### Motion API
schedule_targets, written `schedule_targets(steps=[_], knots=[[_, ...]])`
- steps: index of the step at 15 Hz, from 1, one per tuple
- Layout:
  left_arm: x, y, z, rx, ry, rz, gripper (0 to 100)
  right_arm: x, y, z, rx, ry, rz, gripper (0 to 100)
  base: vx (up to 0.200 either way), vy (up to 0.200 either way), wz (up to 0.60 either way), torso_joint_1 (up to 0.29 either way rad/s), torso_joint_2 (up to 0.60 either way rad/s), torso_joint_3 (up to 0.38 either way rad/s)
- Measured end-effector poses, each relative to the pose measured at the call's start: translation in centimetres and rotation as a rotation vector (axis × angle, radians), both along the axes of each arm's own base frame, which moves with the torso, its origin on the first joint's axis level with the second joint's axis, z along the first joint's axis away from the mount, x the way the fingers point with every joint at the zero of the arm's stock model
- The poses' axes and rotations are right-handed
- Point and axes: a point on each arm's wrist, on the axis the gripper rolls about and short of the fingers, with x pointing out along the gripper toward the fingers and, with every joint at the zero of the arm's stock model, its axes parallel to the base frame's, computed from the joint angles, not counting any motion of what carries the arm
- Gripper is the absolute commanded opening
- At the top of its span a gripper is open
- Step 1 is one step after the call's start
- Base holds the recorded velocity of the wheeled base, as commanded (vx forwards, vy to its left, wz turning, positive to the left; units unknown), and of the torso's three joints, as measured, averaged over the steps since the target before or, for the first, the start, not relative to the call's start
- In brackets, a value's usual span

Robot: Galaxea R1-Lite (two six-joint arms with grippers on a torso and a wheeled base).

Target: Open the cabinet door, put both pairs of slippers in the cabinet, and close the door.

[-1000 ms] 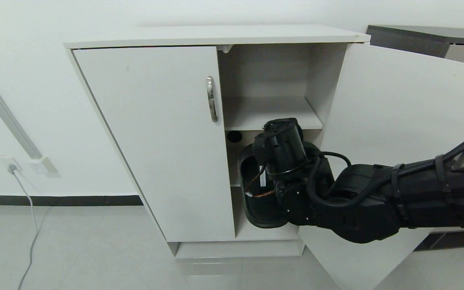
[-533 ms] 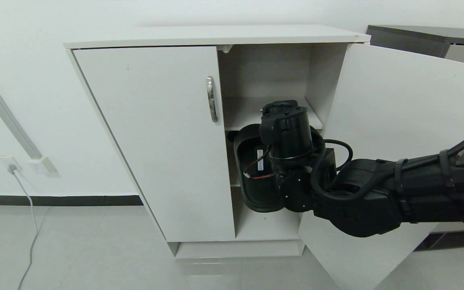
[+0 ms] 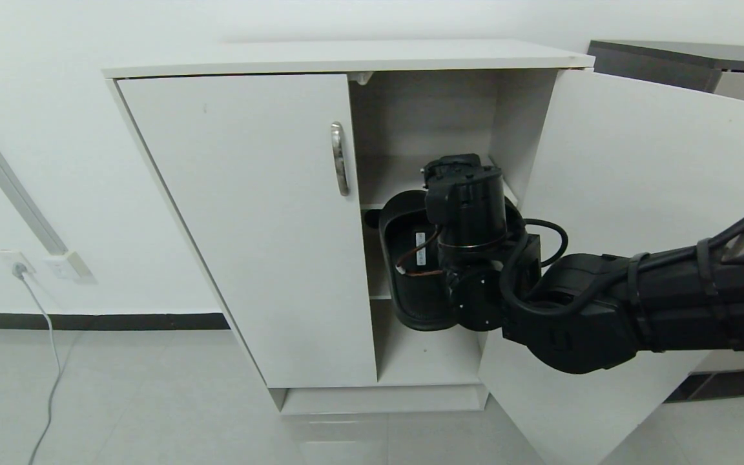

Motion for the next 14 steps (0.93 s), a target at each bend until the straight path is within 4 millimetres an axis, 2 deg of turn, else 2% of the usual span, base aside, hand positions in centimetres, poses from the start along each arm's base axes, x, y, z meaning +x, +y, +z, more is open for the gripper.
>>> schedule_targets(steps=[8,14], knots=[[0.0,0.0,0.0,0.0,0.0,0.0,0,-0.03,-0.04,-0.02,-0.001,0.001,0.0,0,0.0,0.0,0.0,0.0,0.0,0.0],[0.0,0.0,0.0,0.002,0.0,-0.001,0,-0.04,-0.17,0.19,0.003,-0.002,-0.002,0,0.2,0.0,0.0,0.002,0.0,0.003]])
